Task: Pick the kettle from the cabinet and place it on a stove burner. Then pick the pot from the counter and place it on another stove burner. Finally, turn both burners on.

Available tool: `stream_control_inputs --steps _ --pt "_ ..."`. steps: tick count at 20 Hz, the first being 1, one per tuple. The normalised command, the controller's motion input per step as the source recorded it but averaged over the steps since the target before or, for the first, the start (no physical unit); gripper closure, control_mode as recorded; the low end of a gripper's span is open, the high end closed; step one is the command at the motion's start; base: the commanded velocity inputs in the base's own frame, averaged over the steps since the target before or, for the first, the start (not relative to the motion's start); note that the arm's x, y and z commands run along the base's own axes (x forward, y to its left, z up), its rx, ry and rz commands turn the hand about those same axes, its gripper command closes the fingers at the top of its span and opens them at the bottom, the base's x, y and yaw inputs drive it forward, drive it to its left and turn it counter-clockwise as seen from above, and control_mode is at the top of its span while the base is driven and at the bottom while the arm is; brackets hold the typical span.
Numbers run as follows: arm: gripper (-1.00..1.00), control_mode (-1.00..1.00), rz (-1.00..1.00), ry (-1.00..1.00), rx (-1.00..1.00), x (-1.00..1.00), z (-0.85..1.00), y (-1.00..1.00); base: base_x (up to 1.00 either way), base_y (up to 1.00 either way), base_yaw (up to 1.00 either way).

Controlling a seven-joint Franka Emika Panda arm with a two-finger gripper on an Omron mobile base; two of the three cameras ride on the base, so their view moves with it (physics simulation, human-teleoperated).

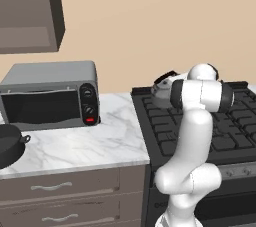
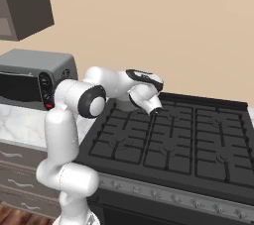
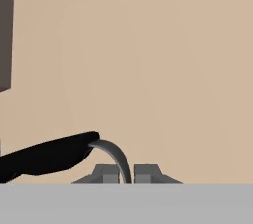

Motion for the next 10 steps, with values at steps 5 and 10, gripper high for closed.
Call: stream_control_inputs --steps 5,10 --pt "1.00 -1.00 0.01 0.00 0.00 0.29 -0.16 -0.04 0.00 0.00 0.00" --pt "1.00 -1.00 0.01 0.00 0.00 0.31 -0.16 -0.02 0.00 0.00 0.00"
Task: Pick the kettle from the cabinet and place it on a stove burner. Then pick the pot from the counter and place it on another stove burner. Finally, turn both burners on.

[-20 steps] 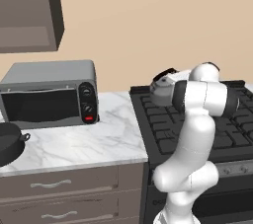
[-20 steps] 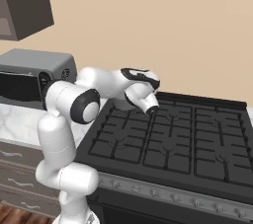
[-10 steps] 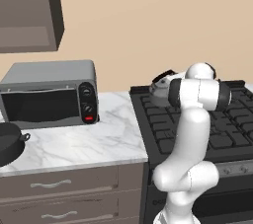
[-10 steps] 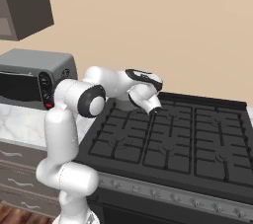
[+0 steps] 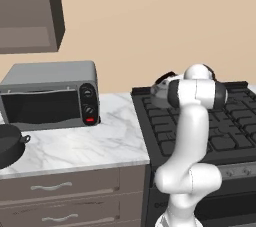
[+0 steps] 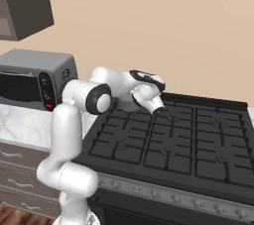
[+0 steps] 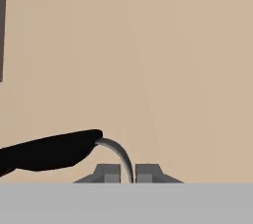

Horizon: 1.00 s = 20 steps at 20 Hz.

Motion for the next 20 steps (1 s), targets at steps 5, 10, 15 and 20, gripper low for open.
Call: stream_control_inputs --steps 5,10,15,20 --pt "1.00 -1.00 0.02 0.00 0.00 0.33 -0.16 -0.02 0.00 0.00 0.00" --pt "1.00 -1.00 0.01 0.00 0.00 0.24 -0.20 -0.01 0.00 0.00 0.00" --pt "1.00 -1.00 0.01 0.00 0.01 0.04 -0.18 0.00 0.00 0.00 0.00" --pt "-1.00 -1.00 0.01 0.00 0.00 0.00 -0.10 0.01 0.00 0.00 0.00"
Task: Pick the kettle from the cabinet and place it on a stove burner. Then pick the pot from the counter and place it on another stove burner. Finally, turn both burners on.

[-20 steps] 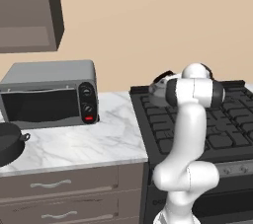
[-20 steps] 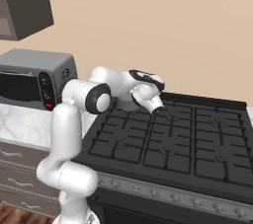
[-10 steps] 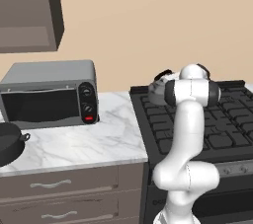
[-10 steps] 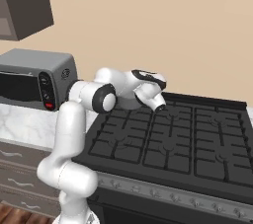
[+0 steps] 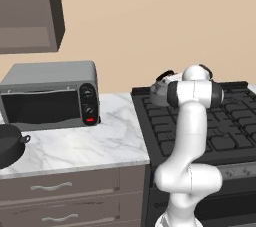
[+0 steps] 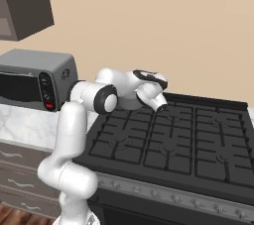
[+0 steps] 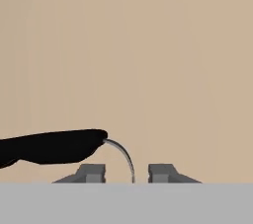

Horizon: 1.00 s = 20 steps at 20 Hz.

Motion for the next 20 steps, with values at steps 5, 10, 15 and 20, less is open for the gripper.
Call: stream_control_inputs --steps 5,10,15,20 --pt "-1.00 -1.00 0.00 0.00 0.00 0.00 -0.02 0.00 0.00 0.00 0.00" --pt "-1.00 -1.00 0.02 0.00 0.00 -0.05 0.00 -0.16 0.00 0.00 0.00" --pt "-1.00 -1.00 0.01 0.00 0.00 -0.11 -0.04 -0.19 0.00 0.00 0.00" --pt "-1.00 -1.00 0.01 0.00 0.00 -0.13 -0.04 -0.17 0.00 0.00 0.00"
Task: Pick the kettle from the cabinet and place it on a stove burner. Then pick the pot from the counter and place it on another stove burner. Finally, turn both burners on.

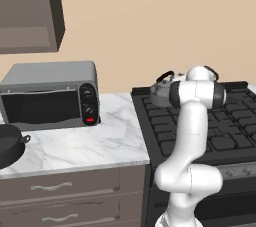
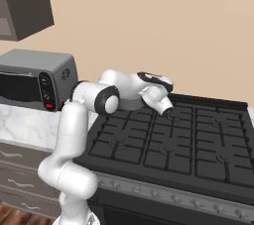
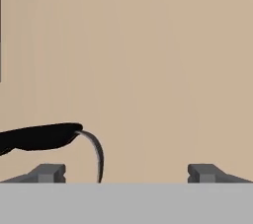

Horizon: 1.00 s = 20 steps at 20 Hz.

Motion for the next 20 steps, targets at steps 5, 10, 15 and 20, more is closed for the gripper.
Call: stream_control_inputs --steps 5,10,15,20 --pt "-1.00 -1.00 0.00 0.00 0.00 -0.22 0.00 -0.05 0.00 0.00 0.00" --pt "-1.00 -1.00 0.00 0.00 0.00 -0.34 0.00 0.00 0.00 0.00 0.00" --pt "-1.00 -1.00 0.00 0.00 0.00 -0.35 0.04 0.00 0.00 0.00 0.00" --pt "-1.00 -1.00 0.01 0.00 0.00 -0.37 0.23 0.04 0.00 0.00 0.00"
